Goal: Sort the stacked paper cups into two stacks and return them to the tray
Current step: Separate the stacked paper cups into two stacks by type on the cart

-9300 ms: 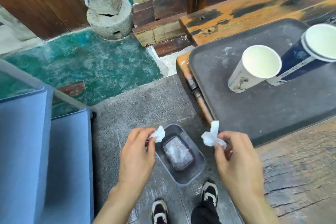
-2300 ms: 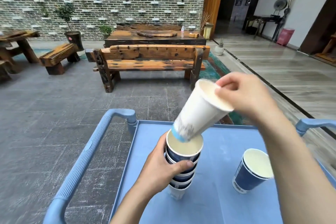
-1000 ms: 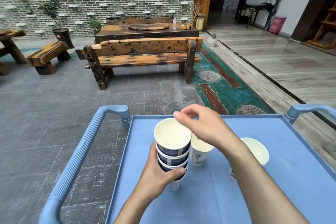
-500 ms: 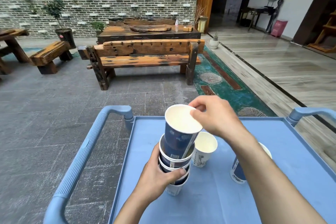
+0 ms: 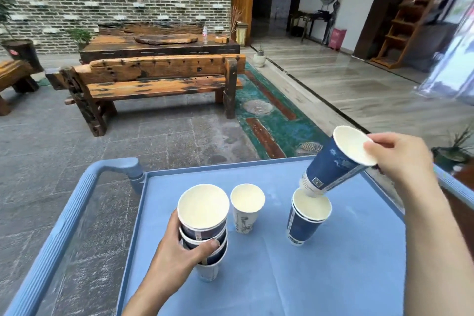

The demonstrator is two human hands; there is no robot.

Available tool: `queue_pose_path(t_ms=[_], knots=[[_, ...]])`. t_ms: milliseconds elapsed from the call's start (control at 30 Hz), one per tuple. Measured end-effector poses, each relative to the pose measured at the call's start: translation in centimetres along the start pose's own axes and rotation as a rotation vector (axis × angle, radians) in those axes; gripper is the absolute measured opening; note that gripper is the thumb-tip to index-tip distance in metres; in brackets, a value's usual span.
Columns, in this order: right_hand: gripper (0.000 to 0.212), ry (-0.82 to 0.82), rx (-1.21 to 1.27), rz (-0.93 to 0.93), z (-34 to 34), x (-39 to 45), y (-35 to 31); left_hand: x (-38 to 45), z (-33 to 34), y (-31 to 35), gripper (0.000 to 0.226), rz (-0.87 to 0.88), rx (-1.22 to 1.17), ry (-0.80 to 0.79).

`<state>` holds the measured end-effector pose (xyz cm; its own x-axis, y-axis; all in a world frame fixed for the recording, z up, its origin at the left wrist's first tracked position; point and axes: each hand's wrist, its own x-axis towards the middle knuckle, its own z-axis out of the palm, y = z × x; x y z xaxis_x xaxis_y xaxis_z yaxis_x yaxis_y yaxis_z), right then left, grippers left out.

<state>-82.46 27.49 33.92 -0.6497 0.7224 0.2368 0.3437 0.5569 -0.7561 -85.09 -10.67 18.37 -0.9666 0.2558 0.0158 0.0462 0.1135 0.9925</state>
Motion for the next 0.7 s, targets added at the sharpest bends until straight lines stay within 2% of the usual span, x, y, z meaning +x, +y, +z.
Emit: queue_pose_path(t_ms=[300, 500, 600, 700], knots=[[0.024, -0.199, -0.284, 0.098, 6.7, -1.2, 4.8, 0.2, 0.1, 0.1, 0.082, -0.005, 0.027, 0.003], [0.024, -0.259, -0.355, 0.109, 9.4, -3.4, 6.8, 0.0, 0.2, 0.4, 0.080, -0.021, 0.024, 0.020], [0.029, -0.245, -0.366, 0.139, 9.2, -3.5, 6.9, -0.2, 0.2, 0.5, 0.078, -0.032, 0.023, 0.015], [0.041, -0.091, -0.289, 0.110, 8.2, -3.6, 4.1, -0.4, 0.1, 0.6, 0.076, -0.042, 0.023, 0.011]])
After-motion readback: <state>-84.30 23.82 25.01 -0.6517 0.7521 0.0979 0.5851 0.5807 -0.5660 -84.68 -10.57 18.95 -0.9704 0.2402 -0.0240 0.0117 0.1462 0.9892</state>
